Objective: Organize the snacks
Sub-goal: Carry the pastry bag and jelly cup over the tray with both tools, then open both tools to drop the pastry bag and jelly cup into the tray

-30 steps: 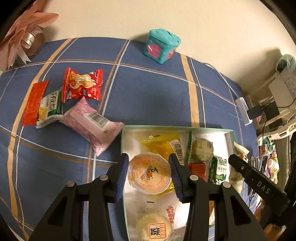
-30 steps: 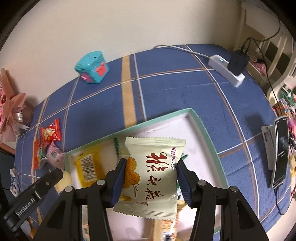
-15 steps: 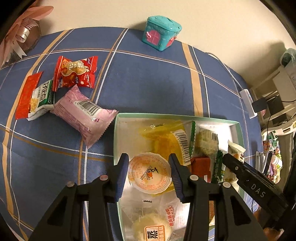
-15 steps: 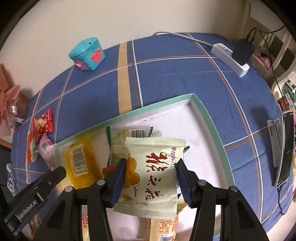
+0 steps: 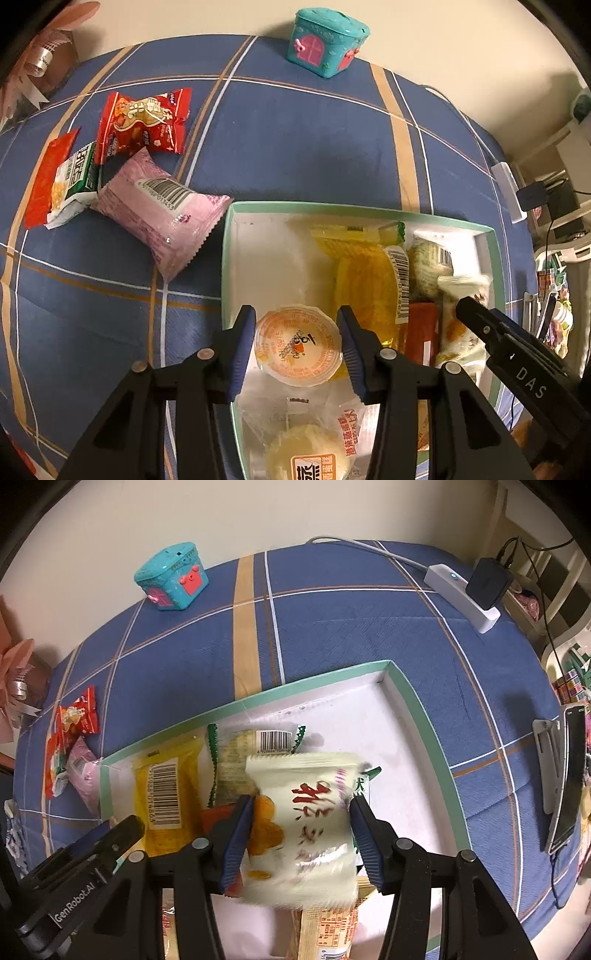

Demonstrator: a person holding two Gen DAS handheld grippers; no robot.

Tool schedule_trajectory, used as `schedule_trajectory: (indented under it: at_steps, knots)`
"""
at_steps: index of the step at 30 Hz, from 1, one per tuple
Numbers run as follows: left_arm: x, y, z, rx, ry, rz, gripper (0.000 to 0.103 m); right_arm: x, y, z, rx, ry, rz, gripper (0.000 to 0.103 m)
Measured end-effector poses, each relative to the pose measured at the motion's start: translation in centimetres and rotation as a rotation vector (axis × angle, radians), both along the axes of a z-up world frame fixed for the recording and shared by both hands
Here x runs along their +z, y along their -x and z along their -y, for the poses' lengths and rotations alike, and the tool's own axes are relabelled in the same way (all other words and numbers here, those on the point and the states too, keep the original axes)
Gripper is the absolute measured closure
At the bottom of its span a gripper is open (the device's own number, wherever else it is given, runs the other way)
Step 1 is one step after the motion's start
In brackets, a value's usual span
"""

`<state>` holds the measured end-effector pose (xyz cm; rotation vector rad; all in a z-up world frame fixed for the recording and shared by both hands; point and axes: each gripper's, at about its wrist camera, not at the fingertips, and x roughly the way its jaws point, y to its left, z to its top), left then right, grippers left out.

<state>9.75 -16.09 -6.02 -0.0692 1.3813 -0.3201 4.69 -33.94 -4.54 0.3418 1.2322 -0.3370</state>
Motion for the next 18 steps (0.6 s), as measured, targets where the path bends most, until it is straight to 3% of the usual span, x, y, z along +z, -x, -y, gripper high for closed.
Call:
schedule_trajectory:
  at_steps: [3,14,16,18]
  knots:
    - [0.6,0.0,-0.1,0.003,0.008,0.011,0.051,0.4,0.0,-0.1,0.006,0.007,0.008,0.042]
    - [2.3,-0.6,-0.8,0.019,0.000,0.056,0.050,1.5,-0.4,-0.4,0.020,0.028,0.020,0.042]
    - [2.3,-0.8,-1.0,0.027,-0.018,0.063,0.038,1.4,-0.4,-0.5,0.036,0.026,0.016,0.040]
    - [2.3,-1.0,-1.4,0.044,-0.053,0.077,0.026,1.5,-0.5,-0.5,0.038,0.039,0.014,0.025]
